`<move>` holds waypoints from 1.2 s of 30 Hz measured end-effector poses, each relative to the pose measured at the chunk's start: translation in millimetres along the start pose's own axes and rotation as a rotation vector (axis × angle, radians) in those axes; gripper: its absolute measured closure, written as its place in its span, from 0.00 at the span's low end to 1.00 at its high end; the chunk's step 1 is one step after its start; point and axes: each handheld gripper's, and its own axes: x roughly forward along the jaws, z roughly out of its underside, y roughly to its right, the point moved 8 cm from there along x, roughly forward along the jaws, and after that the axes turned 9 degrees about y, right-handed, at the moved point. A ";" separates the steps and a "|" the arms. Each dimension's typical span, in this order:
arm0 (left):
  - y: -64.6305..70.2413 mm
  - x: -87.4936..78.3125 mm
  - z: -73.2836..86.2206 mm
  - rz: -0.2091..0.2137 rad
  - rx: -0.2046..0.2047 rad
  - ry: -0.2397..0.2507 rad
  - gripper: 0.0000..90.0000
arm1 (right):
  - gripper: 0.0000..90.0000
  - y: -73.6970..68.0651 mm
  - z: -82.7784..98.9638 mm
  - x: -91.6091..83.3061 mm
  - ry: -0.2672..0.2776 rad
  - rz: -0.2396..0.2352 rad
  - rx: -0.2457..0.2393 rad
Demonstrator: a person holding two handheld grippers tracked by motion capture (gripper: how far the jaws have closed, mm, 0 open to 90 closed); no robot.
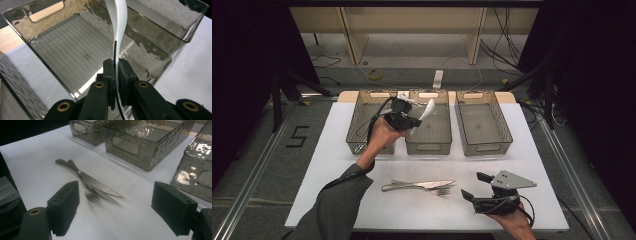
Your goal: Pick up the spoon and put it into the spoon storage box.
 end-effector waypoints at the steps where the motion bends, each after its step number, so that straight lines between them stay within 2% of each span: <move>1: 0.4 2.1 -1.0 -0.003 0.002 0.002 0.94 | 0.26 0.0 -0.3 0.1 0.001 0.000 0.002; 3: 0.0 5.3 -2.5 -0.010 0.007 -0.001 0.94 | 0.26 -0.5 -0.1 0.3 -0.001 -0.002 -0.002; 6: -0.1 8.9 -5.2 -0.016 -0.010 0.019 0.94 | 0.26 -1.0 -0.4 -0.7 0.003 -0.006 -0.002; 11: -0.4 16.5 -4.6 -0.023 -0.009 -0.003 0.94 | 0.26 -1.3 -0.8 -0.5 0.004 -0.009 -0.002; 21: 0.8 28.4 -7.3 -0.033 -0.023 -0.015 0.94 | 0.26 -1.3 -1.0 -0.1 0.005 -0.011 0.000; 29: -2.5 37.4 0.2 -0.052 -0.032 -0.042 0.93 | 0.26 -1.4 -1.1 0.2 0.007 -0.011 0.001; 30: -3.2 38.1 0.2 -0.052 -0.046 -0.038 0.92 | 0.26 -1.7 -0.8 0.2 0.004 -0.013 -0.001; 32: -4.6 37.8 -1.2 -0.042 -0.080 -0.025 0.82 | 0.26 -1.8 -0.4 0.4 0.001 -0.014 -0.002; 35: -6.1 34.6 -3.2 -0.048 -0.088 -0.014 0.78 | 0.26 -1.2 -0.9 0.4 0.006 -0.012 0.002; 36: -6.4 33.8 -3.7 -0.049 -0.096 -0.015 0.73 | 0.26 -1.1 -0.7 0.3 0.003 -0.012 0.001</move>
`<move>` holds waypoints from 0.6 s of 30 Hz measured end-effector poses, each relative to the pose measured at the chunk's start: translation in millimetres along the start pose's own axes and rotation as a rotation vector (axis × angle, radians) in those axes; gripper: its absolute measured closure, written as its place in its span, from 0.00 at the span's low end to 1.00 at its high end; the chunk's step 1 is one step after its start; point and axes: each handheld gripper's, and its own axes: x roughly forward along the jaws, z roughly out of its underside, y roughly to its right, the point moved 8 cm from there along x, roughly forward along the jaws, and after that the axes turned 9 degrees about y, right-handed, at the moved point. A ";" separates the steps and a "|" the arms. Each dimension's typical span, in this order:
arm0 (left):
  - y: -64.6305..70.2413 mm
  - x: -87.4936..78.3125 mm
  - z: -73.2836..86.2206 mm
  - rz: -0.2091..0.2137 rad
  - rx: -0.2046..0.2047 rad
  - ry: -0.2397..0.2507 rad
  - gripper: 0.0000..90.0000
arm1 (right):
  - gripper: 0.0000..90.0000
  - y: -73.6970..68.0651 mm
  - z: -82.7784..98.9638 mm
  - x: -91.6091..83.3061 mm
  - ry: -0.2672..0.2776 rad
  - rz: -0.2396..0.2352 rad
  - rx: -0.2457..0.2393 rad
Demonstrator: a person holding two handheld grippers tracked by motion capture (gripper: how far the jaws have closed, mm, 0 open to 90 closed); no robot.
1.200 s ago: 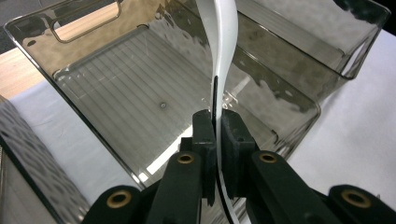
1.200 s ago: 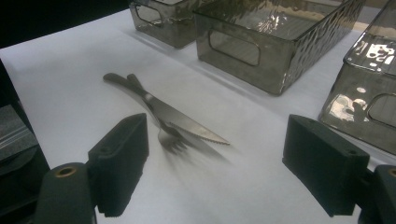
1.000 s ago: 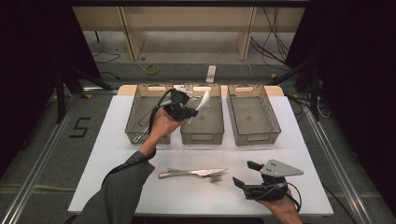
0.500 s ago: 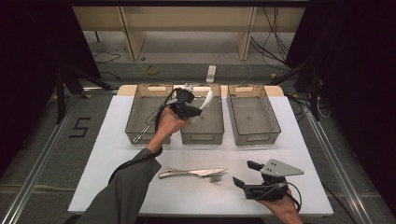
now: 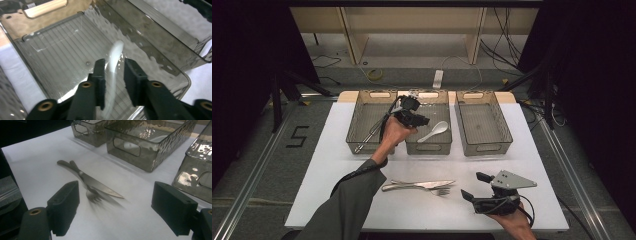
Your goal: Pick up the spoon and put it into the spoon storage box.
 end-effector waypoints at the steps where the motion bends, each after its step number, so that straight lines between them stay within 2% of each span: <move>1: 0.2 -1.1 -0.2 0.001 -0.004 -0.002 0.67 | 0.26 0.0 0.3 0.0 -0.001 0.000 -0.003; 7: 6.2 -10.4 2.8 0.037 0.001 -0.031 0.47 | 0.26 0.2 0.7 0.0 -0.004 0.004 -0.003; 9: 11.1 -21.7 5.2 0.055 0.013 -0.037 0.43 | 0.26 0.5 0.1 -0.5 0.001 0.007 0.001; 11: 16.4 -32.8 9.1 0.076 0.038 -0.046 0.39 | 0.26 0.9 0.1 -0.5 0.000 0.009 0.001; 13: 21.4 -44.5 13.8 0.079 0.055 -0.033 0.37 | 0.26 1.3 0.5 -1.0 -0.002 0.012 -0.003; 15: 27.1 -55.7 21.5 0.100 0.081 -0.042 0.35 | 0.26 1.8 0.4 -0.9 -0.002 0.012 -0.002; 18: 32.3 -70.1 33.3 0.110 0.114 -0.050 0.33 | 0.26 1.3 0.7 -0.7 -0.004 0.014 -0.001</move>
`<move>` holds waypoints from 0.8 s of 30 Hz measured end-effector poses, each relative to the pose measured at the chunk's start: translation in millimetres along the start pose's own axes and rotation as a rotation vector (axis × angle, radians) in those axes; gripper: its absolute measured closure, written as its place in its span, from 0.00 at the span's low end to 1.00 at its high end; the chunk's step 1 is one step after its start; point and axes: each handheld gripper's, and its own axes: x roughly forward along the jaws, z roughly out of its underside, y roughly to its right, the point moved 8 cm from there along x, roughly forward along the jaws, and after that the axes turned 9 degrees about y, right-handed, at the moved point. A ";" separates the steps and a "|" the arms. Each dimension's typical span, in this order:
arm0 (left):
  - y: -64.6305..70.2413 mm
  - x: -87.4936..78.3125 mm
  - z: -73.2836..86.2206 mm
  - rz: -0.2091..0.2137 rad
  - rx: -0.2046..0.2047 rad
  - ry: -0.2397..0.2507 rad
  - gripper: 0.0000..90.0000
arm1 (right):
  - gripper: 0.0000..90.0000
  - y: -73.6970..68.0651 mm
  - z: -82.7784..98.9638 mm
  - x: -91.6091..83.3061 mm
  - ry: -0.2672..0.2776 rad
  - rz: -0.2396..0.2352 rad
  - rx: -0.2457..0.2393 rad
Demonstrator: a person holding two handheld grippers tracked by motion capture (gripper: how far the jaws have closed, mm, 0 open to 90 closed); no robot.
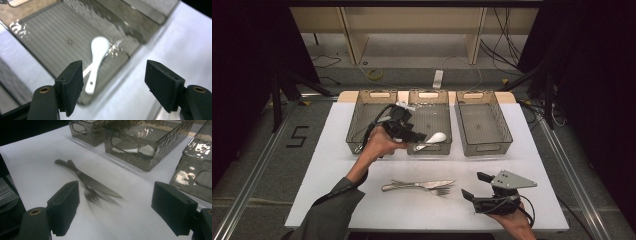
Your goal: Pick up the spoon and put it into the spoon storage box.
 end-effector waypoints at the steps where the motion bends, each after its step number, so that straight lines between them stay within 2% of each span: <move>1: 2.5 -3.1 3.1 0.008 -0.003 0.007 0.33 | 0.26 -0.3 -0.2 -0.1 0.001 0.000 0.000; 4: 5.4 -7.1 10.0 0.003 0.019 -0.022 0.31 | 0.26 -0.3 -0.1 1.1 -0.004 -0.002 -0.007; 6: 7.9 -8.4 13.6 0.015 0.022 -0.015 0.30 | 0.26 -1.0 -0.1 1.2 -0.005 -0.001 -0.010; 9: 8.1 -7.3 24.4 0.011 0.041 -0.052 0.27 | 0.26 -0.9 -0.7 0.1 -0.001 -0.002 -0.007; 12: 8.9 -8.1 30.1 0.026 0.036 -0.062 0.26 | 0.26 -1.0 -1.1 -0.7 0.002 -0.005 -0.009; 13: 11.2 -9.3 35.2 0.048 0.037 -0.073 0.26 | 0.26 -1.2 -0.9 -0.6 0.001 -0.004 -0.008; 14: 12.9 -9.5 37.2 0.051 0.032 -0.076 0.25 | 0.26 -1.6 -0.6 -0.3 0.000 -0.004 -0.009; 24: 18.9 -14.2 56.8 0.056 0.081 -0.133 0.23 | 0.26 -2.3 -0.4 0.8 -0.001 -0.005 -0.007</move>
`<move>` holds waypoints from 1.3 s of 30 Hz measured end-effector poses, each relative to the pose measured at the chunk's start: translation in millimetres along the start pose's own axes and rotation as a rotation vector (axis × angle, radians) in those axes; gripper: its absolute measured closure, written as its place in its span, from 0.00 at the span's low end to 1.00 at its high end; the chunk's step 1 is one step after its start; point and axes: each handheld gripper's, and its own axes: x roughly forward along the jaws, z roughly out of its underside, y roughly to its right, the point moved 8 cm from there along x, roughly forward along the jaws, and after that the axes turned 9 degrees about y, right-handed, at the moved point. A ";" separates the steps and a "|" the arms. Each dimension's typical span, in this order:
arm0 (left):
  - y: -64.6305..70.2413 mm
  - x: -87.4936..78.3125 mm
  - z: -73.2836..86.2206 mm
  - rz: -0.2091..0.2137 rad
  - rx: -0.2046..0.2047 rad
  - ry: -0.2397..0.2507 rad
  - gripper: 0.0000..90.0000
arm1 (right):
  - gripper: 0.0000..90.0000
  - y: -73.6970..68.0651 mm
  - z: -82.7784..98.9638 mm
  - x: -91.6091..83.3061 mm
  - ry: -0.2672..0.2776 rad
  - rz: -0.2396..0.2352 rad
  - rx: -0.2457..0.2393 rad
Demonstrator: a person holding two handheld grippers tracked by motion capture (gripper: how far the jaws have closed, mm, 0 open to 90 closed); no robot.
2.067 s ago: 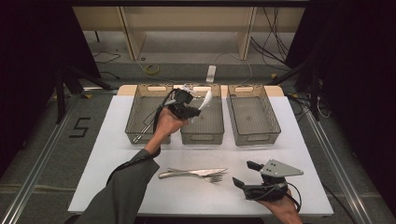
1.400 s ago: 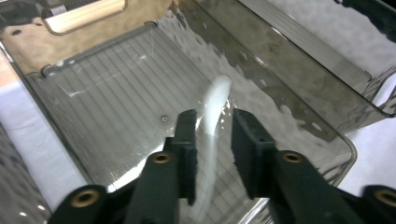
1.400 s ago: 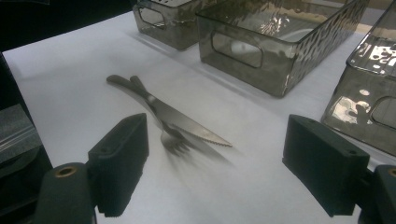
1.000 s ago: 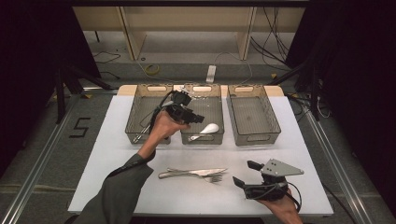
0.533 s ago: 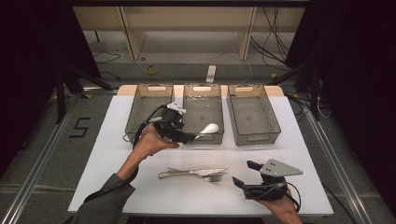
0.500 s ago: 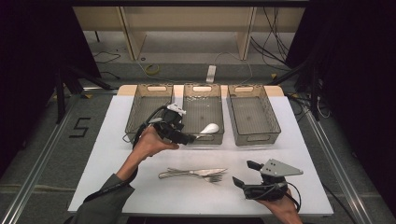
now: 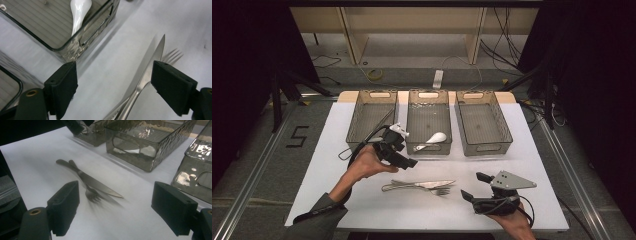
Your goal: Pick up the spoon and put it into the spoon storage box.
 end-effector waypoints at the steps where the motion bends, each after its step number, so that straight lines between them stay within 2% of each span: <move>1: 0.5 0.4 1.9 0.000 0.003 -0.007 0.23 | 0.26 0.0 0.4 0.1 -0.003 0.001 -0.004; 11: 8.3 7.4 17.8 0.015 0.030 -0.074 0.20 | 0.26 -0.3 0.1 0.1 -0.001 -0.001 -0.004; 16: 12.4 9.2 24.4 0.018 0.057 -0.110 0.20 | 0.26 -0.7 0.2 0.0 -0.003 -0.002 -0.006; 27: 19.7 11.9 35.5 0.027 0.088 -0.158 0.20 | 0.26 -0.9 -0.1 0.3 0.001 -0.004 0.000; 39: 22.2 16.7 50.0 0.022 0.102 -0.243 0.21 | 0.26 0.5 -0.2 0.8 0.003 -0.011 -0.001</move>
